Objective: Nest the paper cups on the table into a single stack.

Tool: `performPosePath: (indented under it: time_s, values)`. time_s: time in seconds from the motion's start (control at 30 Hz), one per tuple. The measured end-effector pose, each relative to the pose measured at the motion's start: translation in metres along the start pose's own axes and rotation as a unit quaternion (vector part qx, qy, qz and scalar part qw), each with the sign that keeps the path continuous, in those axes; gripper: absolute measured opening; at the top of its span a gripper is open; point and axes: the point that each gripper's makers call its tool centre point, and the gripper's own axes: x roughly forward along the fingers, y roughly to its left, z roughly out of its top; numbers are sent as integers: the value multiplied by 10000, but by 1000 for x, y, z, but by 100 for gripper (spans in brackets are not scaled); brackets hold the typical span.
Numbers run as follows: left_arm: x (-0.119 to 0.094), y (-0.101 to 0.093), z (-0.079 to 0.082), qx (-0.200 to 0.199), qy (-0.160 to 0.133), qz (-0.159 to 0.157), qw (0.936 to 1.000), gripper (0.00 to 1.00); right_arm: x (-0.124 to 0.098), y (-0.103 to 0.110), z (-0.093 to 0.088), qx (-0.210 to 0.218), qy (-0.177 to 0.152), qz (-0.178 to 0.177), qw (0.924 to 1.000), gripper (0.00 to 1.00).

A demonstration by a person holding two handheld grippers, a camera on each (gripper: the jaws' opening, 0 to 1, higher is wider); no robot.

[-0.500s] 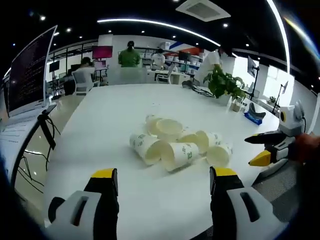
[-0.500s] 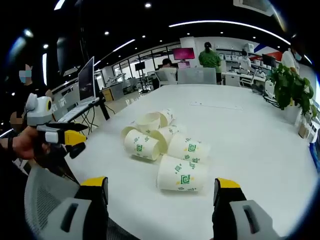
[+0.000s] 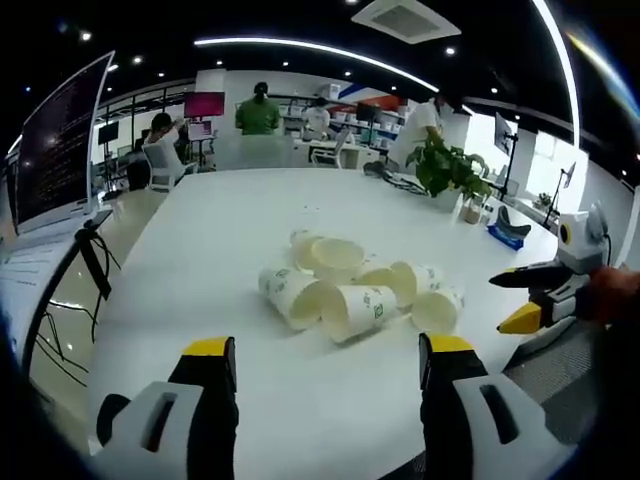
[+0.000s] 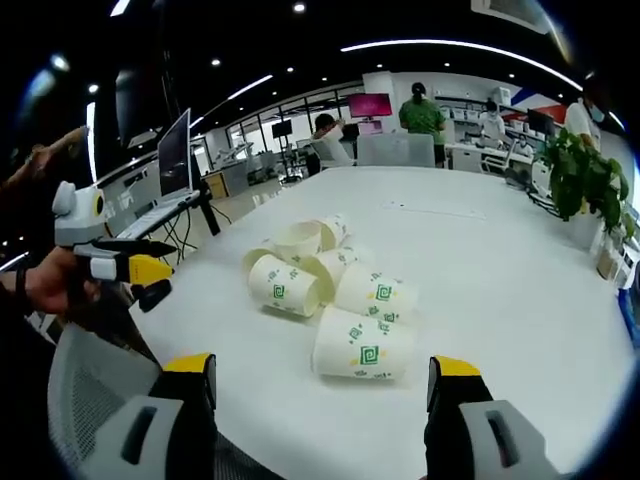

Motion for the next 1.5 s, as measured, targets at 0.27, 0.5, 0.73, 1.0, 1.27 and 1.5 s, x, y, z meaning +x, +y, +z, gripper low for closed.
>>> performPosePath:
  time_s: [0.27, 0.5, 0.73, 1.0, 1.27, 1.5]
  values:
    - [-1, -2, 0, 36, 26, -36, 10000, 73, 1, -1, -2, -18, 48, -8, 10000, 87]
    - [-3, -1, 0, 38, 35, -25, 10000, 73, 2, 0, -4, -67, 88, 22, 9999, 86]
    - [-2, 1, -1, 21, 30, -5, 10000, 73, 0, 0, -3, -89, 94, 18, 9999, 87]
    - [-1, -1, -3, 29, 52, -32, 10000, 73, 0, -4, -4, -111, 113, 2, 9999, 87]
    - [0, -4, -4, 42, 72, -53, 10000, 72, -4, -12, -7, -224, 186, -18, 9996, 86]
    - [1, -5, -4, 11, 49, -46, 10000, 72, -2, -20, -6, -435, 246, -3, 9987, 86]
